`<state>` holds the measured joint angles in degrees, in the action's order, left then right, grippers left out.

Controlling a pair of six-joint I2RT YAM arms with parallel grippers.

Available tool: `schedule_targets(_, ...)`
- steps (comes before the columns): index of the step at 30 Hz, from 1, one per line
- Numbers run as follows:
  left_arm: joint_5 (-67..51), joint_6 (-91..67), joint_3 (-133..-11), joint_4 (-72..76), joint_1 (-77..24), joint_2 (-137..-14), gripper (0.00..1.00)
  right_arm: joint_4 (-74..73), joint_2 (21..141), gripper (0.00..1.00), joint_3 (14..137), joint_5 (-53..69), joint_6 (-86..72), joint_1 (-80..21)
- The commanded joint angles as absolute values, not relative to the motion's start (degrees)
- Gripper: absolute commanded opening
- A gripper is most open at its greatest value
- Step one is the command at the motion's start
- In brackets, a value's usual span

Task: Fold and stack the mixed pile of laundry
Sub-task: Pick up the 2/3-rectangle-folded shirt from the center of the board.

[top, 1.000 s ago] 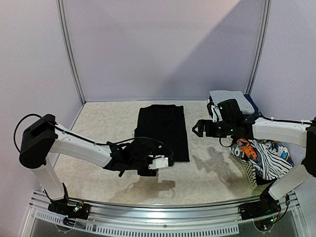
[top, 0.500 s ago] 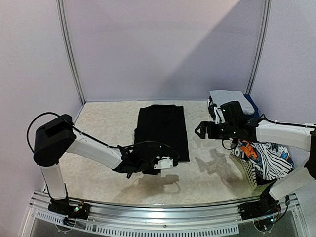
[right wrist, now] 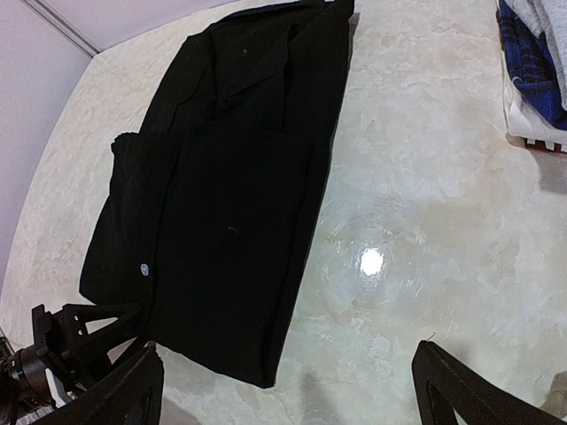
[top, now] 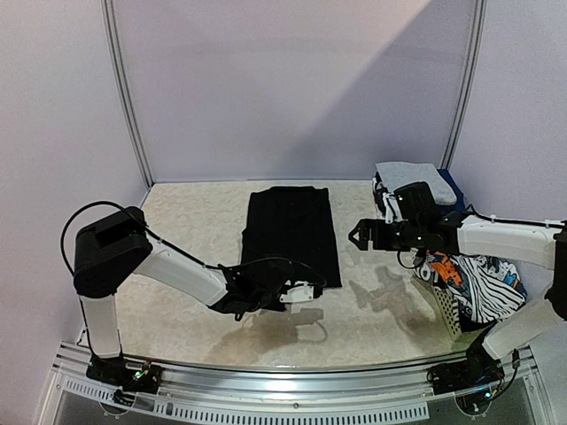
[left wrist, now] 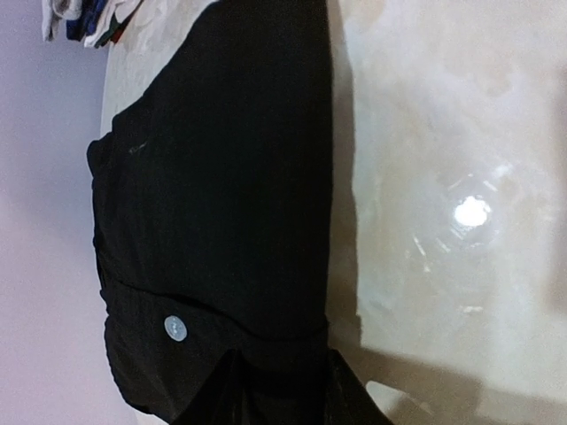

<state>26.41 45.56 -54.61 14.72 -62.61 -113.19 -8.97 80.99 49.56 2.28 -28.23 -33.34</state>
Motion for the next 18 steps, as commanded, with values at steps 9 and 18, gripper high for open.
schedule_targets(9,24.3,45.3,-53.7,12.6,-63.2,-112.9,0.00,-9.1,83.9,0.99,53.8,5.9,-26.2,-33.3)
schedule_targets(18,24.3,35.8,-50.9,1.6,-69.1,-105.5,0.00,-8.2,88.8,0.90,58.5,19.0,-23.1,-33.6)
